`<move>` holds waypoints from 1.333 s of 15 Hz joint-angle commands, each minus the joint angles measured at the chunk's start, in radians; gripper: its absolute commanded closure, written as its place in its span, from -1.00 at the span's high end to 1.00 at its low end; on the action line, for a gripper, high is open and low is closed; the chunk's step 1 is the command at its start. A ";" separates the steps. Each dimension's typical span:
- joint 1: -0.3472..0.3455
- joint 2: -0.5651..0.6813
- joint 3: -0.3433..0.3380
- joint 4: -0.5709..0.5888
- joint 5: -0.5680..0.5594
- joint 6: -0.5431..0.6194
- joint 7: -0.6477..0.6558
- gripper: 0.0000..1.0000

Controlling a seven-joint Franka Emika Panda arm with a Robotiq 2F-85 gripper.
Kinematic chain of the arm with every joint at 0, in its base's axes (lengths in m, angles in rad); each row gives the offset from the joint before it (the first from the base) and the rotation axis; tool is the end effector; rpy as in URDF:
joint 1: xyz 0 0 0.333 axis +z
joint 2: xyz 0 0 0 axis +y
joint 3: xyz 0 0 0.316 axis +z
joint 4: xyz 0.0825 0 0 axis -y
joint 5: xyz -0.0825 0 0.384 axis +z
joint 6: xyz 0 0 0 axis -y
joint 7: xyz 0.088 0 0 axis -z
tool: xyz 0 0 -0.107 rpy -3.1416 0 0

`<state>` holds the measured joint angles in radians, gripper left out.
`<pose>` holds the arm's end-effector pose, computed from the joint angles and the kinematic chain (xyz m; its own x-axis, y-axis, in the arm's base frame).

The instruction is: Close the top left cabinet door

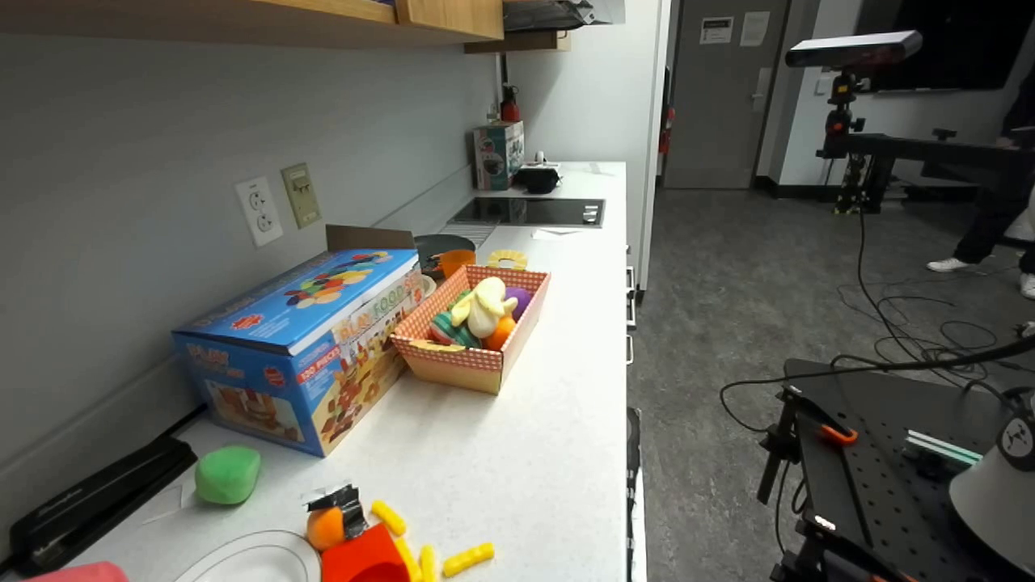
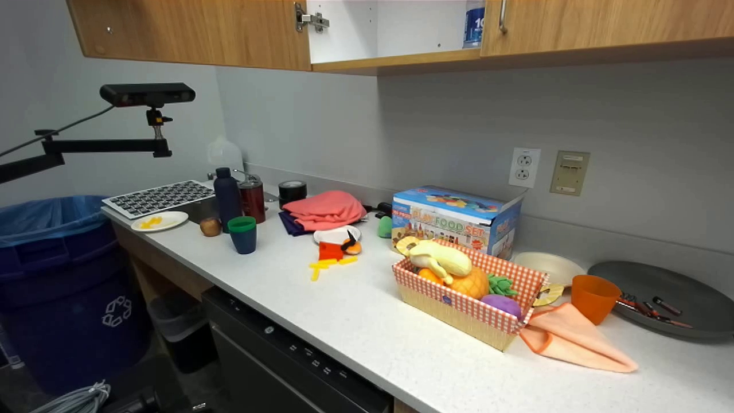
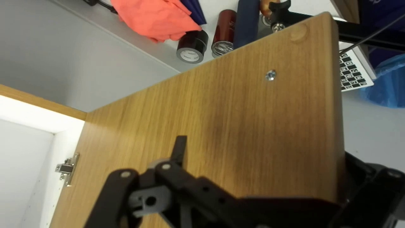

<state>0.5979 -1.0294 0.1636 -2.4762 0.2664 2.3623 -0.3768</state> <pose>0.1854 0.2209 0.6952 0.2523 0.5811 0.7737 0.7986 -0.5765 0.1726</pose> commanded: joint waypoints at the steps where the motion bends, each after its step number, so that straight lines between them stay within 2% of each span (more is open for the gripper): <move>1: -0.077 -0.023 -0.036 0.000 -0.106 -0.017 -0.003 1.00; 9: -0.213 -0.089 -0.105 -0.004 -0.272 -0.119 -0.038 1.00; 14: -0.305 -0.081 -0.155 -0.017 -0.381 -0.079 -0.037 1.00; 20: -0.386 -0.010 -0.164 -0.009 -0.481 0.011 -0.022 1.00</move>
<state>0.2424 -1.0912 -0.0043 -2.4969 -0.1776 2.3166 -0.3933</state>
